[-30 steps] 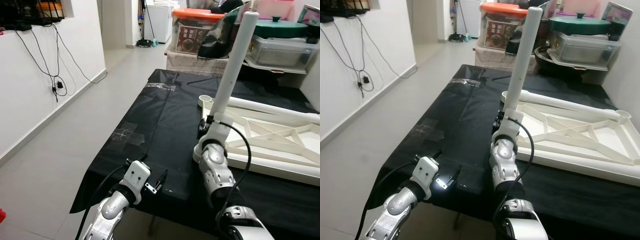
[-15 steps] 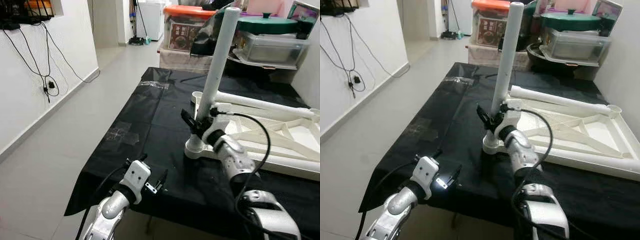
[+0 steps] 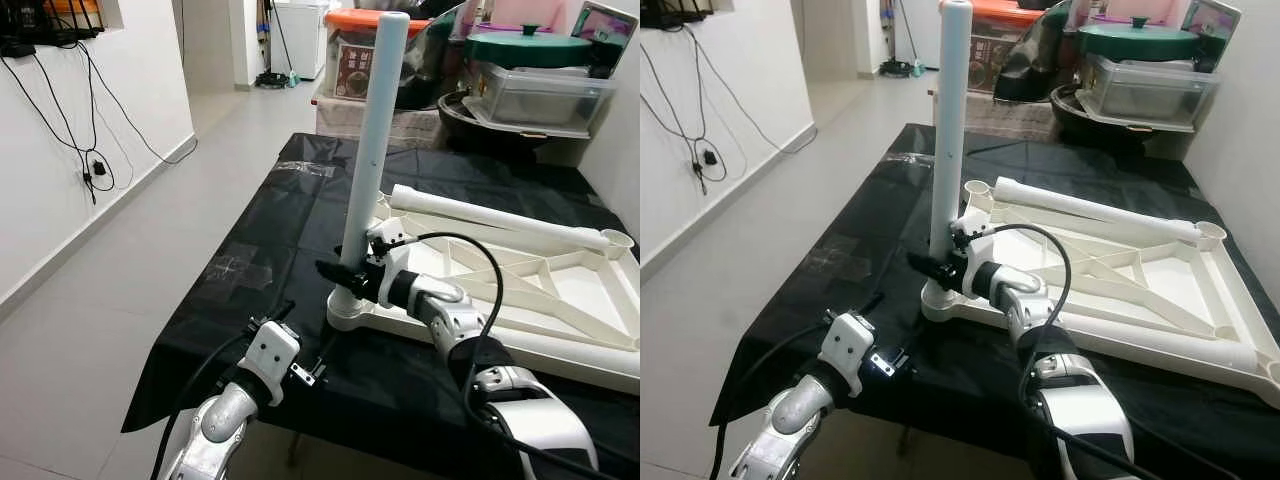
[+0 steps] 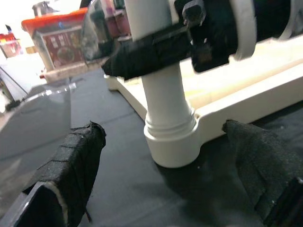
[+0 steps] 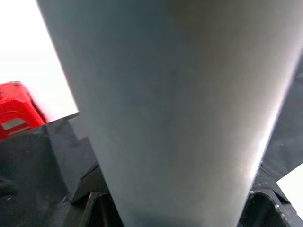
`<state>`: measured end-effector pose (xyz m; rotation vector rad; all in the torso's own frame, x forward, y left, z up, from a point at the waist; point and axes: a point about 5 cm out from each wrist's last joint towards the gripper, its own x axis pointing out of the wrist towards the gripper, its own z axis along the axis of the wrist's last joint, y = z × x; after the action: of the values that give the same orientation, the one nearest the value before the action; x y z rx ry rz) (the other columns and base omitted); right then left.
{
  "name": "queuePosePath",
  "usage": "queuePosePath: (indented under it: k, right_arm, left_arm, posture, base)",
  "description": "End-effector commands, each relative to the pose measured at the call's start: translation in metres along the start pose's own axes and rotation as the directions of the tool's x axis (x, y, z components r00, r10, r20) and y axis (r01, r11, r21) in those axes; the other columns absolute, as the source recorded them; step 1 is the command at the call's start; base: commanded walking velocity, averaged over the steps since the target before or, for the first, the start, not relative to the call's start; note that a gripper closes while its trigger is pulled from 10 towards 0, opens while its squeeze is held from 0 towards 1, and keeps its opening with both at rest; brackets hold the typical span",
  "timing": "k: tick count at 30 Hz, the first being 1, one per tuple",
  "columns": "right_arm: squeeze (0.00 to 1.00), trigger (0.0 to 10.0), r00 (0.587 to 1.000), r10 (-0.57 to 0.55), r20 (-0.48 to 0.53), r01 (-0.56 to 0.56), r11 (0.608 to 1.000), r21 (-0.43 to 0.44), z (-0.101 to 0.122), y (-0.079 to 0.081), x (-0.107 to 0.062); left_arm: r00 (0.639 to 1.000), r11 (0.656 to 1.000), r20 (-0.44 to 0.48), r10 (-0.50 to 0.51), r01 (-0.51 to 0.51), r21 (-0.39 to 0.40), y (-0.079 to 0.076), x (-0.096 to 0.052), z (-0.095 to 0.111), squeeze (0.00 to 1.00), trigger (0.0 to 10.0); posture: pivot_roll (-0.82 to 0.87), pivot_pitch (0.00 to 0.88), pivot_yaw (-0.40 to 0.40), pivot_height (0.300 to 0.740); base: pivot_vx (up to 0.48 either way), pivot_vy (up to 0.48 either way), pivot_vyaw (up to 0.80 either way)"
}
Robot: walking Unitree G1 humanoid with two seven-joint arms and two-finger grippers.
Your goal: Building children table
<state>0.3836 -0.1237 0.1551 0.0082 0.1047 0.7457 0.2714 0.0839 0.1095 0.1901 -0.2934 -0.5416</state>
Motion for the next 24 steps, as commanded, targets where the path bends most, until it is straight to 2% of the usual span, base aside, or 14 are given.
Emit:
queuePosePath:
  k: [1,3,5,8,10,11,12,14,15,16,17,22,23,24]
  right_arm:
    - [0.0,0.0,0.994,-0.109,-0.021,0.11,0.993,0.05,-0.008,-0.004,-0.001]
    - [0.0,0.0,0.974,-0.222,-0.035,0.224,0.973,0.059,-0.012,-0.01,-0.004]
    - [0.0,0.0,0.771,-0.633,-0.071,0.636,0.764,0.104,-0.026,-0.034,-0.023]
    - [0.0,0.0,0.707,-0.702,-0.083,0.706,0.698,0.118,-0.029,-0.039,-0.029]
    - [0.0,0.0,0.524,-0.843,-0.121,0.849,0.506,0.149,-0.044,-0.042,-0.045]
    - [0.0,0.0,0.524,-0.843,-0.121,0.849,0.506,0.149,-0.044,-0.042,-0.045]
    - [0.0,0.0,0.456,-0.879,-0.142,0.885,0.431,0.176,-0.052,-0.036,-0.047]
    - [0.0,0.0,0.483,-0.864,-0.142,0.869,0.454,0.195,-0.052,-0.03,-0.041]
    - [0.0,3.9,0.549,-0.827,-0.125,0.826,0.513,0.234,-0.05,-0.02,-0.029]
    - [0.0,3.9,0.549,-0.827,-0.125,0.826,0.513,0.234,-0.05,-0.02,-0.029]
    - [0.0,10.0,0.594,-0.801,-0.076,0.791,0.566,0.232,-0.044,-0.015,-0.022]
    - [0.15,10.0,0.639,-0.769,0.013,0.751,0.628,0.205,-0.033,-0.007,-0.013]
    - [1.0,10.0,0.705,-0.703,0.094,0.689,0.71,0.145,-0.022,-0.003,-0.006]
    - [1.0,10.0,0.726,-0.678,0.114,0.668,0.735,0.121,-0.018,-0.002,-0.004]
  left_arm:
    - [1.0,1.0,0.019,0.023,-0.022,-0.011,0.002,-0.003,0.001,0.0,10.0]
    - [0.999,0.999,0.021,0.039,-0.038,-0.02,0.003,-0.004,0.001,0.0,10.0]
    - [0.998,0.998,0.024,0.063,-0.062,-0.033,0.006,-0.005,0.002,0.0,10.0]
    - [0.998,0.997,0.025,0.064,-0.063,-0.034,0.006,-0.005,0.002,0.0,10.0]
    - [0.997,0.997,0.026,0.066,-0.065,-0.029,0.007,-0.005,0.002,0.0,10.0]
    - [0.997,0.997,0.026,0.066,-0.065,-0.029,0.007,-0.005,0.002,0.0,10.0]
    - [0.997,0.998,0.028,0.068,-0.067,-0.02,0.008,-0.005,0.002,0.0,10.0]
    - [0.997,0.997,0.024,0.071,-0.07,-0.019,0.008,-0.005,0.002,0.0,10.0]
    - [0.996,0.996,0.023,0.083,-0.082,-0.029,0.01,-0.005,0.005,0.0,10.0]
    - [0.996,0.996,0.023,0.083,-0.082,-0.029,0.01,-0.005,0.005,0.0,10.0]
    - [0.996,0.996,0.03,0.078,-0.077,-0.044,0.008,-0.006,0.01,0.0,10.0]
    - [0.996,0.995,0.056,0.065,-0.061,-0.081,0.004,-0.008,0.02,0.0,10.0]
    - [0.996,0.993,0.068,0.054,-0.047,-0.112,0.0,-0.008,0.028,0.0,10.0]
    - [0.996,0.991,0.07,0.055,-0.046,-0.127,-0.001,-0.008,0.031,0.0,10.0]
  posture:
    - [0.13,0.0,-0.085,0.74]
    - [0.12,0.0,-0.078,0.74]
    - [0.12,0.0,-0.079,0.74]
    - [0.12,0.0,-0.079,0.74]
    - [0.11,0.0,-0.073,0.74]
    - [0.11,0.0,-0.073,0.74]
    - [0.11,0.0,-0.07,0.74]
    - [0.11,0.0,-0.07,0.74]
    - [0.11,0.0,-0.071,0.74]
    - [0.11,0.0,-0.071,0.74]
    - [0.11,0.0,-0.068,0.74]
    - [0.12,0.0,-0.074,0.74]
    - [0.12,0.0,-0.075,0.74]
    - [0.12,0.0,-0.075,0.74]
  base:
    - [0.0,0.0,0.0]
    - [0.0,0.0,0.0]
    - [0.0,0.0,0.0]
    - [0.0,0.0,0.0]
    - [0.0,0.0,0.0]
    - [0.0,0.0,0.0]
    - [0.0,0.0,0.0]
    - [0.0,0.0,0.0]
    - [0.0,0.0,0.0]
    - [0.0,0.0,0.0]
    - [0.0,0.0,0.0]
    - [0.0,0.0,0.0]
    - [0.0,0.0,0.0]
    - [0.0,0.0,0.0]
